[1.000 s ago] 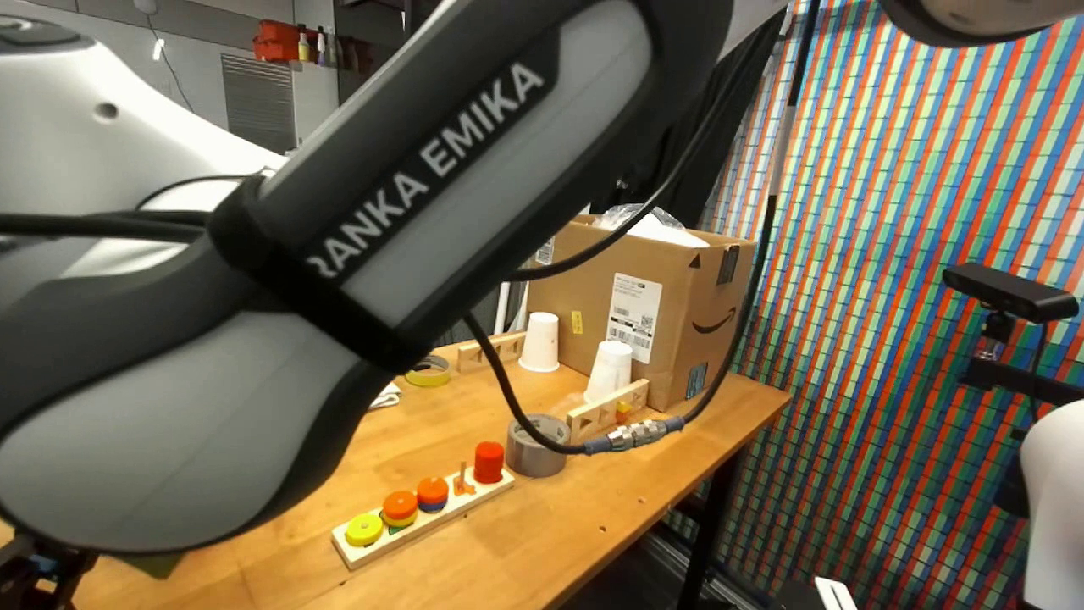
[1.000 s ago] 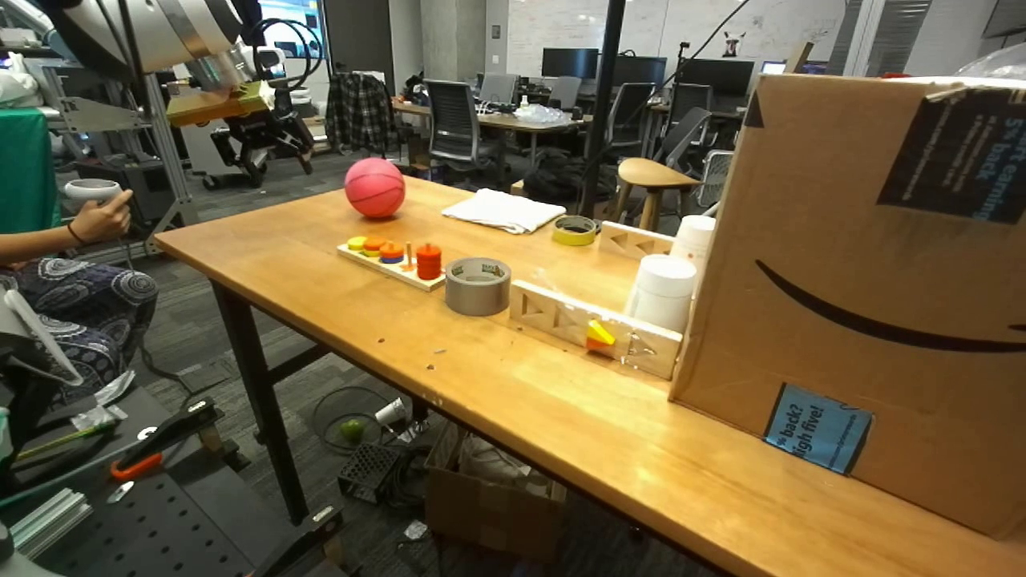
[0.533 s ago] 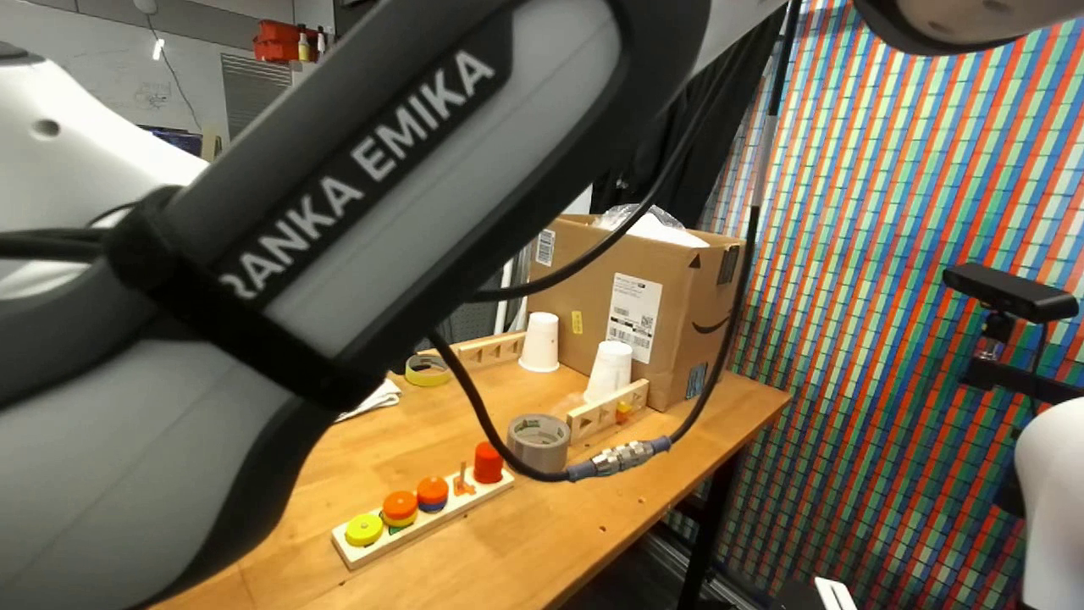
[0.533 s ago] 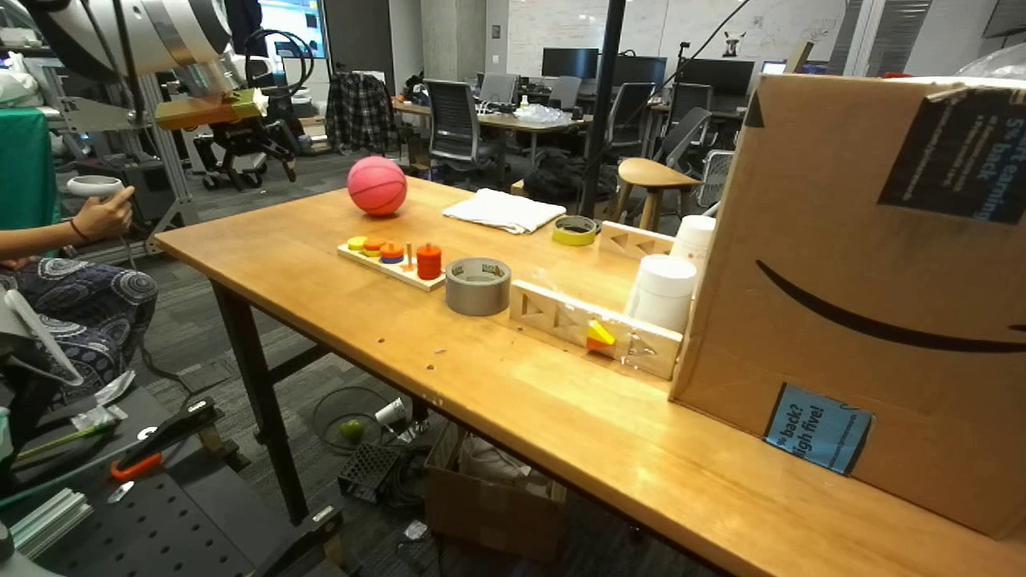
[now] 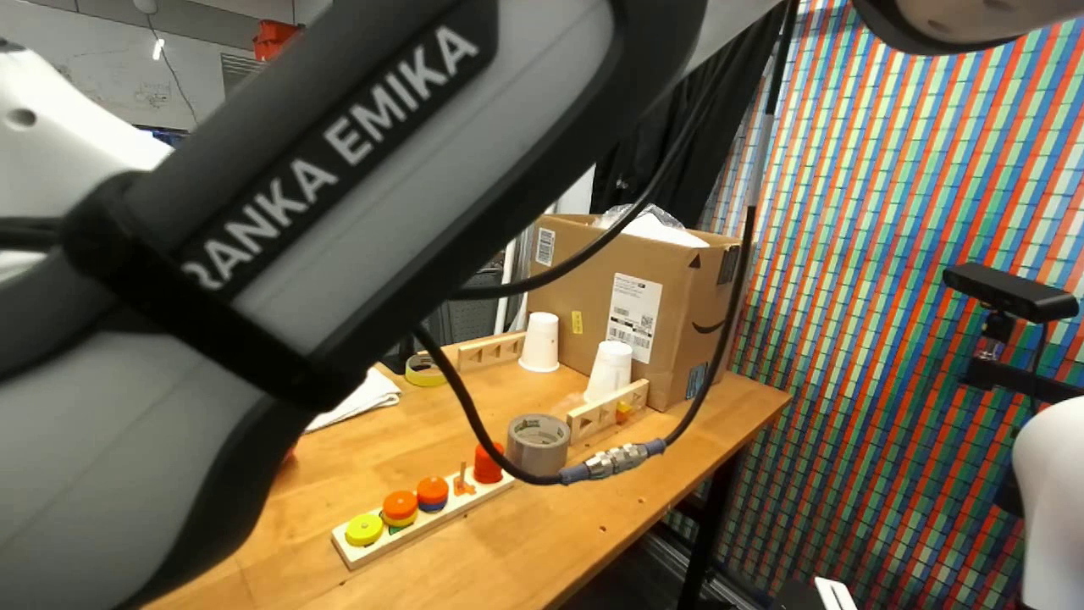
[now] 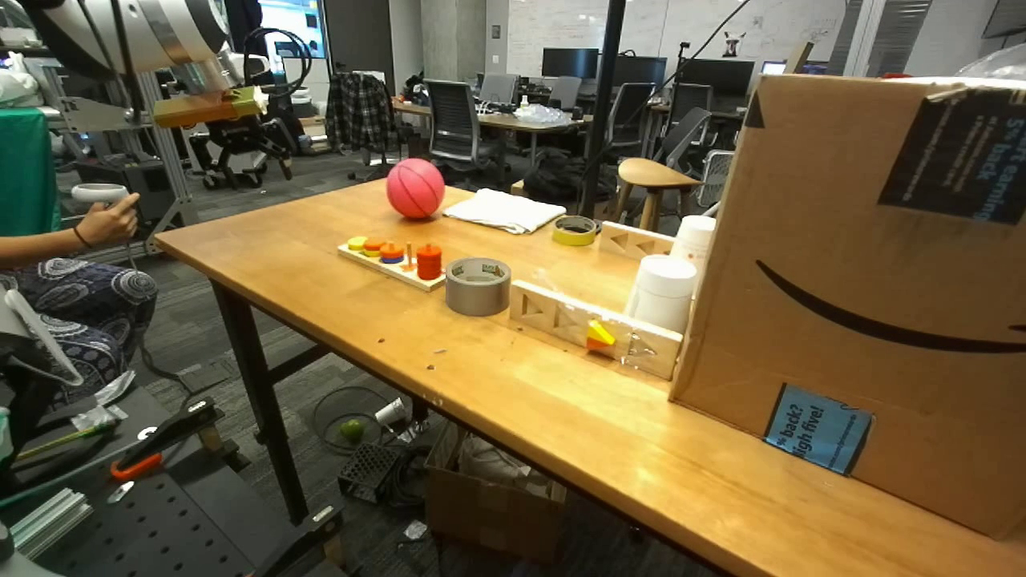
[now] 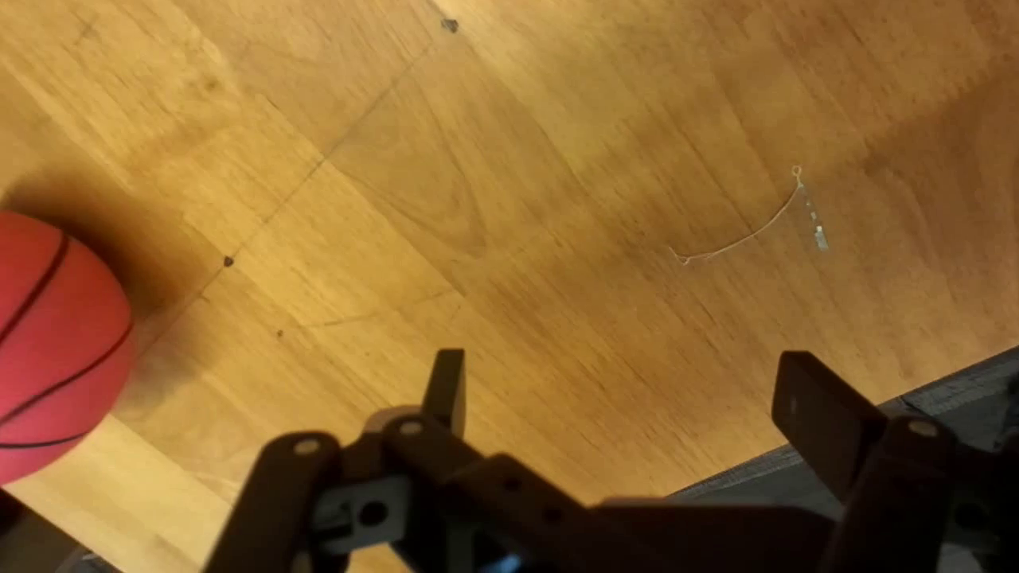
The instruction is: Move the basketball to the right
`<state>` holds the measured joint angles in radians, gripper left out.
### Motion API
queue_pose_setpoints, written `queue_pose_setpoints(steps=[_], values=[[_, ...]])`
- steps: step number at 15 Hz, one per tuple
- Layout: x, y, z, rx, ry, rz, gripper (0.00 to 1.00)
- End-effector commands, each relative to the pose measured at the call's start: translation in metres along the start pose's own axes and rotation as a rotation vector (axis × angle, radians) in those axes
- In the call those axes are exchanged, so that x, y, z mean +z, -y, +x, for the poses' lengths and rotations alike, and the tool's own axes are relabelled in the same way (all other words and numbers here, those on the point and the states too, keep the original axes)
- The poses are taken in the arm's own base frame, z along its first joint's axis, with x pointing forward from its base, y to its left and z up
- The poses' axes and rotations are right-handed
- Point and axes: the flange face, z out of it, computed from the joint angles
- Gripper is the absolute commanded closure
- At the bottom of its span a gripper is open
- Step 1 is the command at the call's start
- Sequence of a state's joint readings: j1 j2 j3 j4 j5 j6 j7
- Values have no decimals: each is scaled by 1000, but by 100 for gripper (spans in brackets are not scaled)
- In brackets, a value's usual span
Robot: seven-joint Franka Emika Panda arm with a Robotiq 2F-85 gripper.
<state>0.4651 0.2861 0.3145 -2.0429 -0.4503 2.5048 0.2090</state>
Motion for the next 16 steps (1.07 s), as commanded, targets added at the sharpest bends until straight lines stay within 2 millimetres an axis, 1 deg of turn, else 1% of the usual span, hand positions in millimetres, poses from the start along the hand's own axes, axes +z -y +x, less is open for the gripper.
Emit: queue_pose_setpoints(steps=[1, 5, 8, 10, 13, 16], values=[[-1, -18, 10, 6, -7, -12, 0], [4, -32, 22, 11, 7, -25, 0], [11, -34, 41, 0, 20, -23, 0], [15, -37, 59, -14, 26, -27, 0], [25, -54, 86, -34, 37, -41, 0], [40, -78, 108, -43, 46, -50, 0]])
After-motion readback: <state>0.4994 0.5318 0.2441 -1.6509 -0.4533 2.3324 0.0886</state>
